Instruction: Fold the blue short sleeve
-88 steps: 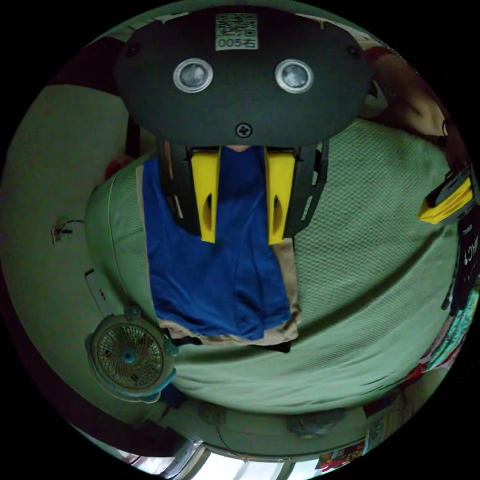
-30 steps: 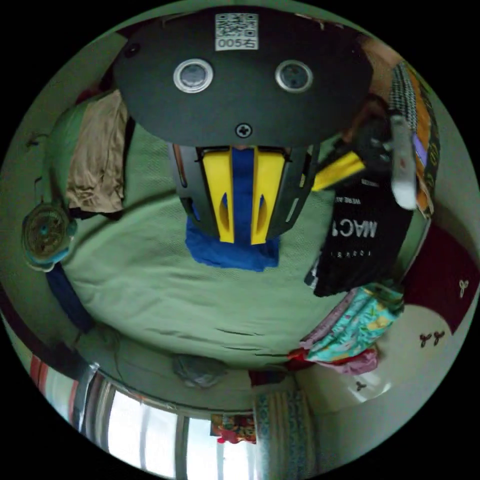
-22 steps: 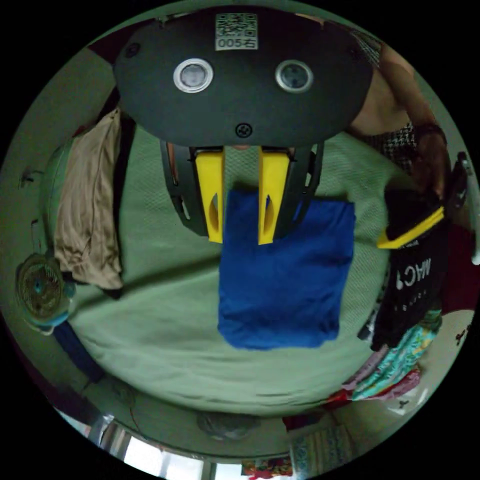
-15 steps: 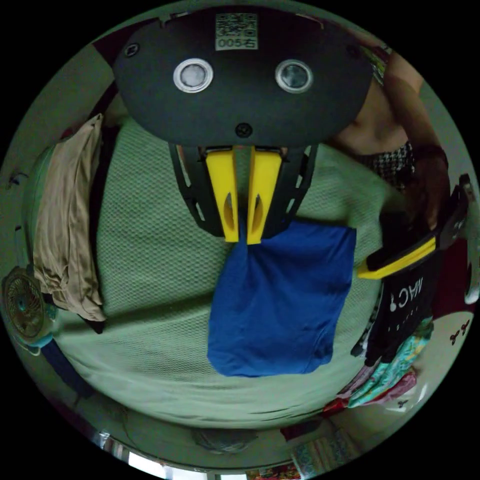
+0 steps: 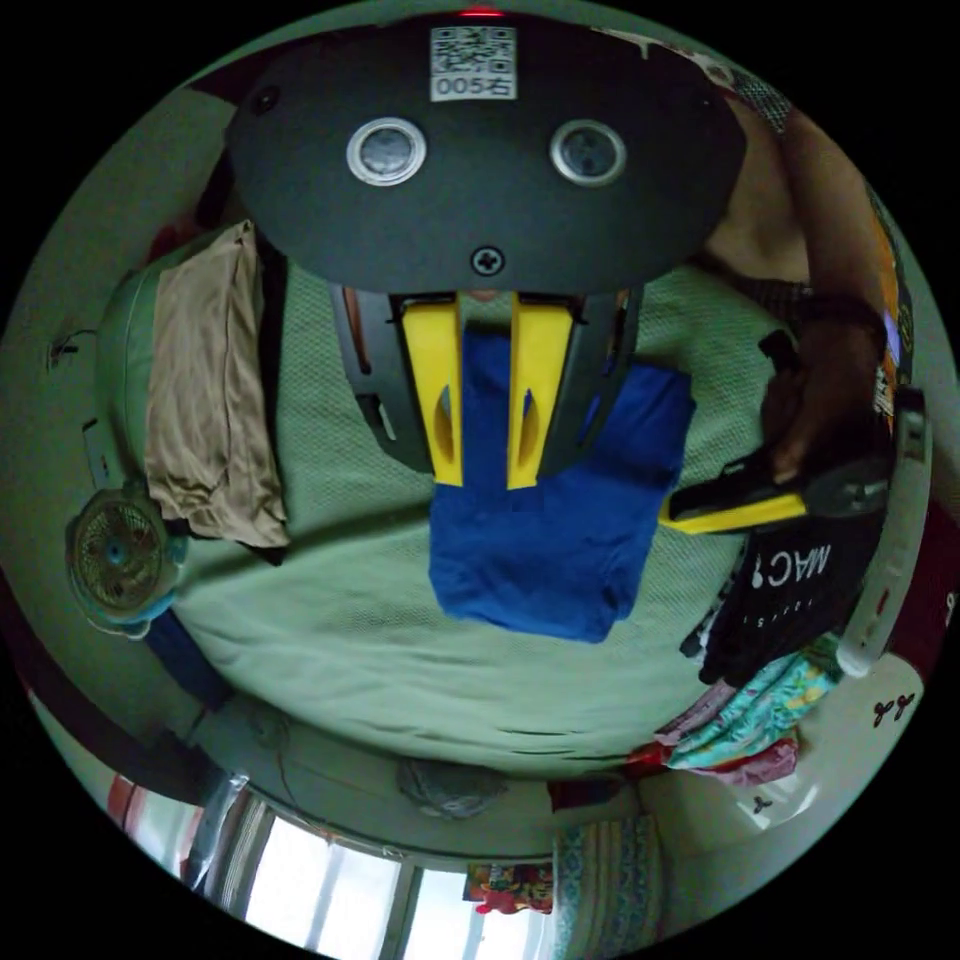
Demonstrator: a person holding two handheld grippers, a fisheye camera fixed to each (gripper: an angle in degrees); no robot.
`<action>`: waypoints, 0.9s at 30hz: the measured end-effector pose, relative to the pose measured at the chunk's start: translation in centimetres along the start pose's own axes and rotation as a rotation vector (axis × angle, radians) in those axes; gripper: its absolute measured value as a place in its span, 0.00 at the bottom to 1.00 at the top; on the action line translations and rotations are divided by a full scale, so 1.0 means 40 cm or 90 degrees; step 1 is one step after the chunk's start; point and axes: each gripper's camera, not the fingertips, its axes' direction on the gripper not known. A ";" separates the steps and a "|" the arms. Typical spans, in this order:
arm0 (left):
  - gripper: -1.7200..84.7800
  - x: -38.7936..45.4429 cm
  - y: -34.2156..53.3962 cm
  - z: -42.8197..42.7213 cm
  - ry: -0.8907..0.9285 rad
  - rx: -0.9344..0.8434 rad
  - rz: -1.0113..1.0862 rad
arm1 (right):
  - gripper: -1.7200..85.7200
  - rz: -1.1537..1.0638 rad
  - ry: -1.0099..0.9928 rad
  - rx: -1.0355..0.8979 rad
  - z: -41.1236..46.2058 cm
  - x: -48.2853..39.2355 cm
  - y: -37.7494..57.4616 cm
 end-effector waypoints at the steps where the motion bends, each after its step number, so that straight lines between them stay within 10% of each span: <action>1: 0.02 -0.014 0.005 -0.002 0.001 0.001 -0.010 | 0.06 0.005 -0.015 0.014 0.002 -0.014 -0.011; 27: 0.02 -0.153 0.138 -0.072 -0.022 0.108 -0.059 | 0.03 -0.094 -0.102 -0.006 0.096 -0.253 0.043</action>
